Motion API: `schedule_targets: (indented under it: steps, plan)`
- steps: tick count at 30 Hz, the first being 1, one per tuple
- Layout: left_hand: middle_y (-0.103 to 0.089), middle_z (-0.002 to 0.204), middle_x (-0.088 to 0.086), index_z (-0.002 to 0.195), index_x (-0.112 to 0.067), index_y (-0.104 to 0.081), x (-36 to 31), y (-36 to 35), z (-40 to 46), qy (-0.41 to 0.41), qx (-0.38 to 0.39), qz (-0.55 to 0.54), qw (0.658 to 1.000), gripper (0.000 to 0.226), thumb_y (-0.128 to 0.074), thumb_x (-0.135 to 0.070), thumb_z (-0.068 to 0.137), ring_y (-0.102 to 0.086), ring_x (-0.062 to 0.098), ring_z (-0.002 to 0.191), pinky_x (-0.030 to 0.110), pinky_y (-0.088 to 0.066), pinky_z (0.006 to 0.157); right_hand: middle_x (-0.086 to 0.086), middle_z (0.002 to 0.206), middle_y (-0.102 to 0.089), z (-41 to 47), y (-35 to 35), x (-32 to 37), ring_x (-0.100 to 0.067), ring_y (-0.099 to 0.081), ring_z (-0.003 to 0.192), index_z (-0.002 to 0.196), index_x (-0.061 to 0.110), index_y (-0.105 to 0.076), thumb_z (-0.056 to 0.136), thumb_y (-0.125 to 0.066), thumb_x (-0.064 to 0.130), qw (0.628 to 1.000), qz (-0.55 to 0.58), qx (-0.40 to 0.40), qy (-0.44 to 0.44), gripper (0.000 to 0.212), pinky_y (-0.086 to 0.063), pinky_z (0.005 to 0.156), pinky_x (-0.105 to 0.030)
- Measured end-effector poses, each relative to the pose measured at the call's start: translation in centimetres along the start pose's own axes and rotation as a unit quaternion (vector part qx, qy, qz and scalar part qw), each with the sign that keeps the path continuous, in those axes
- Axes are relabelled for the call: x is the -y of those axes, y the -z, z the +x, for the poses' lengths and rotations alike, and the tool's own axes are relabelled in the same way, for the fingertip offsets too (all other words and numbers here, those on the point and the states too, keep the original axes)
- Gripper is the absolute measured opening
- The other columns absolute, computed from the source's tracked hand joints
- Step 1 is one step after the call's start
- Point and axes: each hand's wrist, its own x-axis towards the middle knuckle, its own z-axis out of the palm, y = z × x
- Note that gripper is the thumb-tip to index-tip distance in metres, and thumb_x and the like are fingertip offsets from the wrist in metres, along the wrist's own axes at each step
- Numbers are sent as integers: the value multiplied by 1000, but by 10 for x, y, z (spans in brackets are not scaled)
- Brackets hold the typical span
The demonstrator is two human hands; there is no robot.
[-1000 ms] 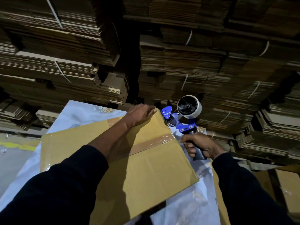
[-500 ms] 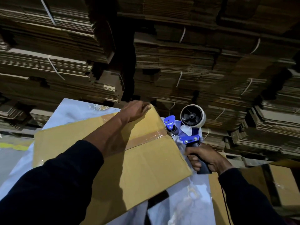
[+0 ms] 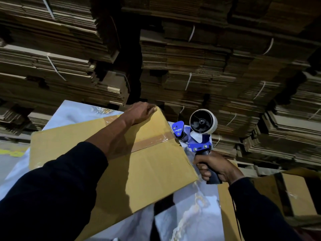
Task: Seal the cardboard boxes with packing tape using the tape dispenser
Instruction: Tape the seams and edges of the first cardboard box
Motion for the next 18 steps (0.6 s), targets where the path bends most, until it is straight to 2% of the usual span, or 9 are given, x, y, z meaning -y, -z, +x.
schedule_targets:
  steps: [4,9,13,18]
  plan:
    - [-73,109,8,126,-27,-68,4,-2,2,-5,-3,15,1000,39,-40,-49,109,-66,28,99,39,-50,79,-9,56,-29,-17,8,-16,-18,-27,39,62,16,-45,89,-58,-4,1000,-7,-6,-3,36,-25,48,-30]
    - [-71,108,5,126,-39,-64,3,-3,3,12,0,40,999,42,-33,-59,105,-66,31,103,47,-55,86,-9,57,-28,-21,5,-19,-18,-25,40,59,19,-45,90,-57,-4,1000,-10,-23,0,40,-24,47,-27]
    - [-69,128,10,136,-39,-60,-1,-8,4,37,-14,64,997,46,-31,-58,106,-63,36,116,47,-51,91,-8,57,-27,-22,4,-20,-18,-24,42,57,19,-45,89,-56,-3,1000,-11,-23,-2,41,-23,49,-29]
    - [-70,122,15,133,-29,-65,-8,-16,0,44,-58,110,991,52,-25,-53,110,-63,37,111,45,-37,88,-7,56,-28,-21,3,-23,-19,-25,40,60,16,-46,89,-58,-3,1000,-8,-20,-1,37,-25,47,-27]
